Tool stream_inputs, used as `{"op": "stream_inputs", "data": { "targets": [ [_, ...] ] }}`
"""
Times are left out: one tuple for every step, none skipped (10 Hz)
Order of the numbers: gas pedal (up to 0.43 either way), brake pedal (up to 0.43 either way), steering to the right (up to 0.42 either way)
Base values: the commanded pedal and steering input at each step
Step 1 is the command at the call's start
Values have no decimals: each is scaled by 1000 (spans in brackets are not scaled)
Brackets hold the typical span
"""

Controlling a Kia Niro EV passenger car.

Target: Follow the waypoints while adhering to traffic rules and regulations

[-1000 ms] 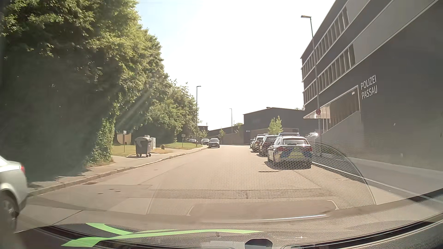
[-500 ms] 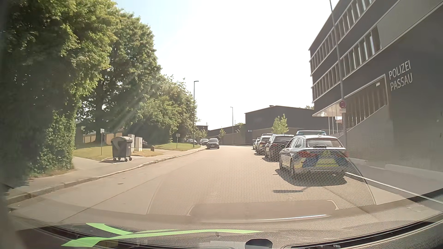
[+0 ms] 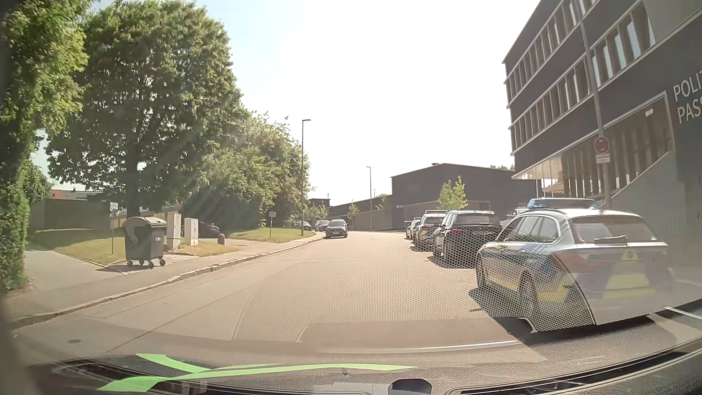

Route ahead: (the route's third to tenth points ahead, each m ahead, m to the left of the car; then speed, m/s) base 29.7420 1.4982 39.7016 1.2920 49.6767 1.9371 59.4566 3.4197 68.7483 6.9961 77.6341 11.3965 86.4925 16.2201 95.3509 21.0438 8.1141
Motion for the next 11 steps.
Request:
{"op": "stream_inputs", "data": {
  "targets": [
    [0,0,-8],
    [8,0,-8],
    [28,0,-8],
    [39,0,-8],
    [39,0,-8],
    [39,0,-8],
    [47,0,-8],
    [59,0,-8],
    [59,0,-8],
    [59,0,-7],
    [59,0,-7]
  ]
}}
